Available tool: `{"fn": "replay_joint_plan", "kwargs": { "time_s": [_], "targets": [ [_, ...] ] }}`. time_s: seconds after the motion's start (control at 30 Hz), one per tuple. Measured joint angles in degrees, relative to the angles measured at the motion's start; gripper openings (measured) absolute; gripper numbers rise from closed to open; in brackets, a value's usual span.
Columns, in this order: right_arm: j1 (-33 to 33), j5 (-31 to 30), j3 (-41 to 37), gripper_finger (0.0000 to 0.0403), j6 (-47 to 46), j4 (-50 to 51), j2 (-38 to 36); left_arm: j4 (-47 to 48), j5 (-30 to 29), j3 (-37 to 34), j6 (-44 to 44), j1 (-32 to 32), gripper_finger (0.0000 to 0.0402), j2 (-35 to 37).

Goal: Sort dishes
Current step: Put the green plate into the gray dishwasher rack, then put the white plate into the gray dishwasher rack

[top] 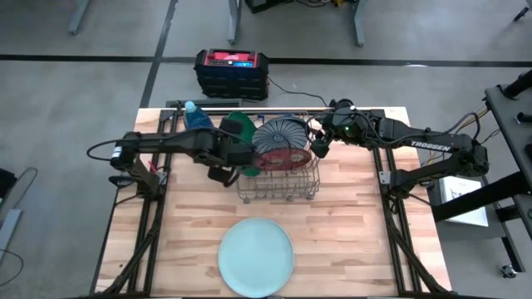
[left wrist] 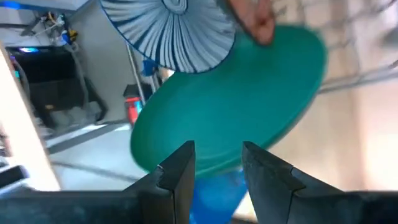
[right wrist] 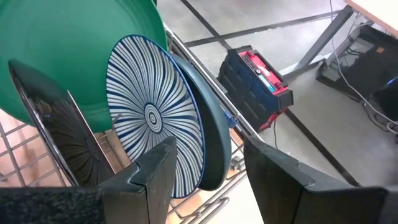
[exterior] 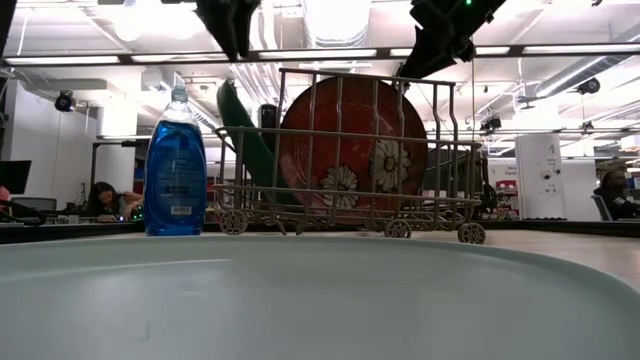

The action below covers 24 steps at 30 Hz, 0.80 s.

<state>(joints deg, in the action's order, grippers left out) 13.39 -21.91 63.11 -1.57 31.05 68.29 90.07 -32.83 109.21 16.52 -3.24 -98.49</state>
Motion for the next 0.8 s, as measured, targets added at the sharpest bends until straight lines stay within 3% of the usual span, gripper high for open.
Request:
{"fn": "replay_joint_plan", "kwargs": {
  "time_s": [0.3,0.43,0.6,0.8],
  "targets": [
    [0.00,-0.48,1.30,0.0177,6.36,0.14,-2.34,-0.10,15.52,2.50,-14.50,-3.65,0.0117,5.76],
    [-0.33,0.64,2.20,0.0170,4.60,-0.50,-5.29,0.04,15.61,-1.55,-20.38,-7.44,0.0116,8.48],
    [-2.43,9.21,1.41,0.0157,-0.92,3.12,-7.51,-1.00,15.55,-8.90,-28.91,-13.29,0.0116,10.24],
    [-9.90,11.95,-3.55,0.0139,-12.33,8.20,-8.59,-8.35,15.51,-21.08,-34.88,-22.32,0.0116,11.34]
  ]
}}
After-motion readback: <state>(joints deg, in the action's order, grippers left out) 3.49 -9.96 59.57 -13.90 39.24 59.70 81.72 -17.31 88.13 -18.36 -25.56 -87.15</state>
